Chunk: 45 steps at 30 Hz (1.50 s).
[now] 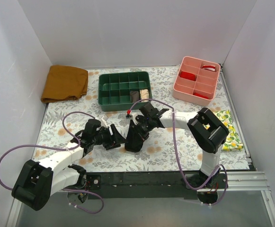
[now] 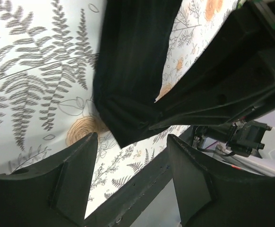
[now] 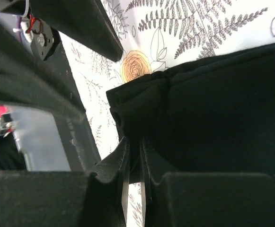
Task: Roll the underwear
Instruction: Roll the underwear to the center of the board.
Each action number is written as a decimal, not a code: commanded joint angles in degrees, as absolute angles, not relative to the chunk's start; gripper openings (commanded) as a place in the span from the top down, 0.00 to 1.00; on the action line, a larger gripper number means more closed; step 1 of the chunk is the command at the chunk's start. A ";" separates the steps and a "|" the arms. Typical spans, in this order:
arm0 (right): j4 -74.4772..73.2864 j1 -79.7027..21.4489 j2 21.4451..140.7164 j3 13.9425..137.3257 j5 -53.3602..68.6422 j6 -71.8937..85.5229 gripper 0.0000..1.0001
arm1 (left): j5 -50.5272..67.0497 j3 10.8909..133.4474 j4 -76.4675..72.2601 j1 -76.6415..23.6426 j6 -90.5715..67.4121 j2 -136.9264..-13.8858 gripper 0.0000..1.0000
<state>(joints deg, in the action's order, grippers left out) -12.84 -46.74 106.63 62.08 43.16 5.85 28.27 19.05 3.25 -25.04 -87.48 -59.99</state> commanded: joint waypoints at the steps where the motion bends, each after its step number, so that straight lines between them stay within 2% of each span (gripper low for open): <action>1: -16.96 -46.32 109.77 65.39 46.67 4.84 0.87 | 25.49 18.54 -1.93 -27.94 -87.28 -61.43 0.40; 9: -16.00 -44.65 111.80 65.30 48.86 6.06 0.87 | 21.37 18.37 -1.94 -28.83 -85.96 -62.76 0.39; 15: -15.38 -43.95 112.32 65.13 53.43 6.68 0.89 | 18.28 18.02 1.39 -28.74 -85.70 -57.92 0.39; 24: -14.41 -43.68 116.09 65.91 59.94 10.02 0.90 | 20.21 15.92 0.36 -28.65 -85.42 -57.13 0.38; 37: -15.82 -43.07 116.81 68.29 57.57 9.49 0.90 | 24.60 14.68 -10.19 -28.92 -85.08 -61.52 0.38; 45: -17.49 -42.81 117.51 69.69 55.63 8.44 0.89 | 26.72 10.91 -13.62 -28.92 -85.52 -56.17 0.38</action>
<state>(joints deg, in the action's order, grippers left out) -16.25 -43.20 115.96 67.26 57.14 9.87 24.75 13.72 -10.02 -28.64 -85.91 -59.96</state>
